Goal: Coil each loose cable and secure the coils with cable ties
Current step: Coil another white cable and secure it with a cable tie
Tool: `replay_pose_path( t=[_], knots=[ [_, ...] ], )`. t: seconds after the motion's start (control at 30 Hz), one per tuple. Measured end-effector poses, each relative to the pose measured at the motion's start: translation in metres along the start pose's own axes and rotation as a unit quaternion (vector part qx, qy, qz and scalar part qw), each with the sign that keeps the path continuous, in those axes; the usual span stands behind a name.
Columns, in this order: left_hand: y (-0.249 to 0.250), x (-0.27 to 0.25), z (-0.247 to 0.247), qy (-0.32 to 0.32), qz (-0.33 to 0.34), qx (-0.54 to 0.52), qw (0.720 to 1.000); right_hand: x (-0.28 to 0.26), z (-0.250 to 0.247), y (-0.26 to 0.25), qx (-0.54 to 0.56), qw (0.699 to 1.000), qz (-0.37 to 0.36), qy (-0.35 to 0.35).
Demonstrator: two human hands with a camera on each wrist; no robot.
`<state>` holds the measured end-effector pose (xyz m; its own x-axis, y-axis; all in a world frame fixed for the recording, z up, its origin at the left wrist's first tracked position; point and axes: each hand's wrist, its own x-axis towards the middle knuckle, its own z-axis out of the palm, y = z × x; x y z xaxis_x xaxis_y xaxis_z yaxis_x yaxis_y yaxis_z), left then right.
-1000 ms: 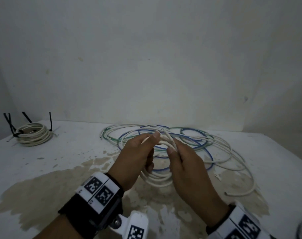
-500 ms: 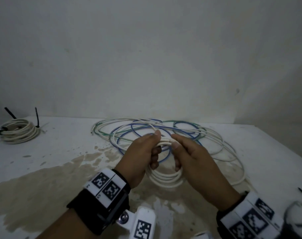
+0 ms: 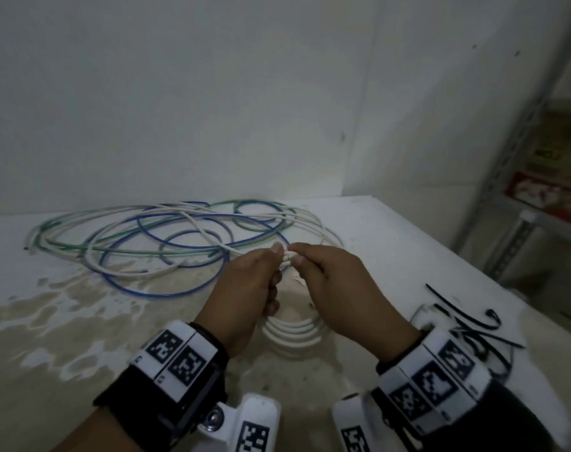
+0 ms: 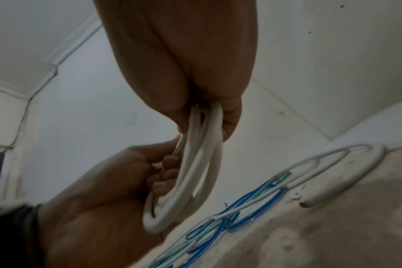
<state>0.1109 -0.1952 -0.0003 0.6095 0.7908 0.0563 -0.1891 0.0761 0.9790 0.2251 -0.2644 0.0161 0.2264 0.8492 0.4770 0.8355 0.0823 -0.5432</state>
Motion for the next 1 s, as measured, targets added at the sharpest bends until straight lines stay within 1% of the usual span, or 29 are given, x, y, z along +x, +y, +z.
replay_pose_path(
  t=[0.1,0.17,0.23,0.3,0.33,0.4,0.5,0.57,0.63,0.67,0.8,0.93,1.0],
  knots=[
    [-0.013,0.003,0.004,0.003,-0.015,-0.024,1.0,-0.004,-0.016,0.001,0.061,0.987,0.104,-0.108],
    [-0.022,0.006,0.001,0.015,-0.025,-0.034,0.999,-0.005,-0.033,0.0,0.067,0.978,0.151,-0.126],
    [-0.029,0.009,-0.004,0.032,-0.034,-0.038,0.998,-0.005,-0.058,0.008,0.02,0.979,0.172,-0.103],
    [-0.034,0.01,-0.01,0.054,-0.042,-0.043,0.997,-0.003,-0.084,0.02,-0.058,0.974,0.198,-0.095],
    [-0.035,0.01,-0.011,0.062,-0.049,-0.054,0.995,-0.005,-0.095,0.026,-0.099,0.965,0.217,-0.113],
    [-0.037,0.008,-0.012,0.066,-0.061,-0.083,0.992,-0.011,-0.108,0.036,-0.173,0.936,0.25,-0.179],
    [-0.038,0.006,-0.013,0.058,-0.074,-0.104,0.99,-0.021,-0.109,0.046,-0.297,0.871,0.25,-0.3],
    [-0.039,0.005,-0.015,0.05,-0.079,-0.106,0.99,-0.024,-0.103,0.053,-0.344,0.833,0.256,-0.351],
    [-0.041,0.004,-0.016,0.051,-0.083,-0.108,0.989,-0.023,-0.097,0.06,-0.365,0.809,0.255,-0.384],
    [-0.041,0.004,-0.017,0.053,-0.083,-0.109,0.989,-0.022,-0.095,0.062,-0.371,0.801,0.254,-0.396],
    [-0.042,0.002,-0.021,0.064,-0.078,-0.123,0.987,-0.02,-0.086,0.066,-0.366,0.786,0.262,-0.424],
    [-0.042,0.002,-0.022,0.065,-0.076,-0.119,0.988,-0.024,-0.075,0.071,-0.395,0.758,0.261,-0.448],
    [-0.042,0.002,-0.023,0.066,-0.074,-0.117,0.988,-0.023,-0.078,0.066,-0.389,0.761,0.261,-0.449]
  ],
)
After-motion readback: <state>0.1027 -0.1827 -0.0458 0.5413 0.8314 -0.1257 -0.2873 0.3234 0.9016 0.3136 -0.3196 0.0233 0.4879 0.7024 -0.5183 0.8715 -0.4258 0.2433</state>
